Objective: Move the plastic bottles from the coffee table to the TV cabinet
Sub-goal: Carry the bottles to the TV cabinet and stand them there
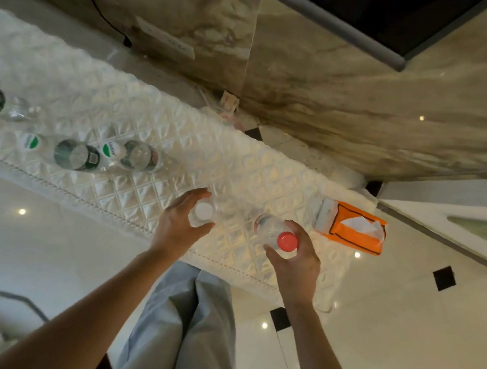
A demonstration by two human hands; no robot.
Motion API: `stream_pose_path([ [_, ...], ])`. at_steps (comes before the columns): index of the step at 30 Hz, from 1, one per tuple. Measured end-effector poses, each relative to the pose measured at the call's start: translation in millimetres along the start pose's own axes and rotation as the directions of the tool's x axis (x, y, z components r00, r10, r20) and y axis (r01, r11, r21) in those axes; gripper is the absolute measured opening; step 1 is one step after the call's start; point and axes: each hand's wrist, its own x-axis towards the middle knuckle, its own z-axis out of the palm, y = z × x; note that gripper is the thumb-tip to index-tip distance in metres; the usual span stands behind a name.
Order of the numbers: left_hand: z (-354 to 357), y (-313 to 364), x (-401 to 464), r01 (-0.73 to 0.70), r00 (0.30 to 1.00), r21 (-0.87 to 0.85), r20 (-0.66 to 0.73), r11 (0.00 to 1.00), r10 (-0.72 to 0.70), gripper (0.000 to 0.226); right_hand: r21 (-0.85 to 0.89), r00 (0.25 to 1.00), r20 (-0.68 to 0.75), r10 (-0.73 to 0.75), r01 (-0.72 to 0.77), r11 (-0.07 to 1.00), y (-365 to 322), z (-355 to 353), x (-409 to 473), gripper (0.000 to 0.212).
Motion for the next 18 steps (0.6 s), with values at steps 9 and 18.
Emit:
stream_pose_path([
  [9,-6.3,-3.1,-0.8,-0.016,0.999,0.019,0.035,1.0,0.016,0.064,-0.02,0.996,0.077,0.042,-0.04,0.999,6.3,5.9,2.9,0.062],
  [18,-5.7,-2.9,0.9,-0.013,0.999,0.013,0.048,1.0,0.012,0.065,-0.066,0.99,0.138,0.041,-0.032,0.997,6.3,10.1,1.2,0.063],
])
